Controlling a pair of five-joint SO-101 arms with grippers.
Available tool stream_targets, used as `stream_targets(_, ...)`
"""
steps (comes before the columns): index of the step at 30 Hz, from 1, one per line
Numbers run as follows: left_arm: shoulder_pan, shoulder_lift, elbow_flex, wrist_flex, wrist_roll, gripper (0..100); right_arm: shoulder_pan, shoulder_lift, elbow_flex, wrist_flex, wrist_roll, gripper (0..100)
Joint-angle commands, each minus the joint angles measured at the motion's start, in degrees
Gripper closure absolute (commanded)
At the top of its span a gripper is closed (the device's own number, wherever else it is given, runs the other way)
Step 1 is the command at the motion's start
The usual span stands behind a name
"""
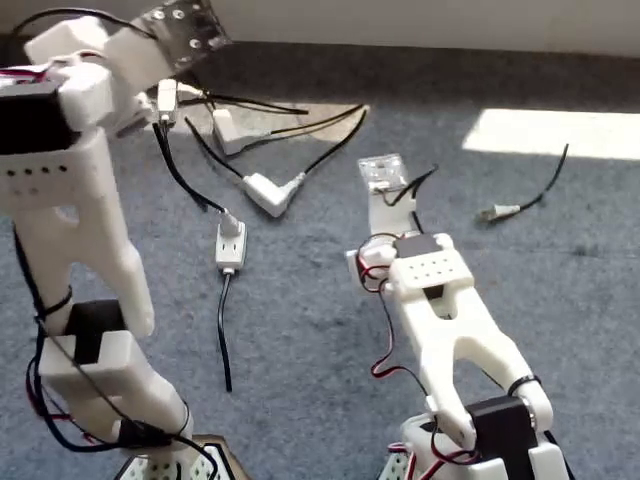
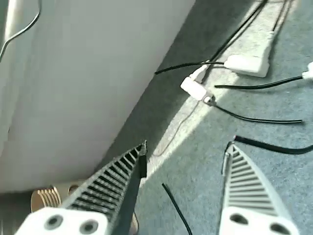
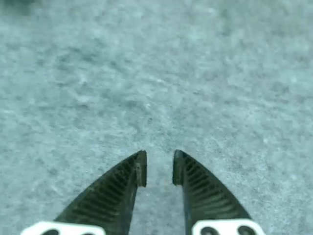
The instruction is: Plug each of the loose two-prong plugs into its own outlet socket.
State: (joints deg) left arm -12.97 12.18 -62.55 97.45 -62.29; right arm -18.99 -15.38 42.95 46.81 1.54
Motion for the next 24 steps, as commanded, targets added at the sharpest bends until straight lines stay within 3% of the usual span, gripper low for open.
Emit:
stream_targets(1, -8.7, -5.7, -1.6, 1.8, 7.6, 75, -8.6, -1.5, -5.8, -0.8, -0.4, 82.1)
stream_targets(5, -15.6, -5.9, -1.6, 3.1, 12.8, 75, -16.7, -1.3, -10.1, -4.4, -0.5, 82.1)
stream_targets(11, -23.7, -6.1, 1.5, 3.2, 14.8, 75, -23.1, 8.1, -13.8, -12.4, -1.5, 81.8)
stream_targets(18, -28.0, -6.3, 9.3, 3.1, 14.8, 75, -25.7, 30.4, -30.8, -13.0, -5.1, 81.7)
stream_targets(24, -28.0, -6.3, 11.4, 3.1, 14.8, 76, -29.2, 35.5, -40.6, -7.5, -5.2, 81.7)
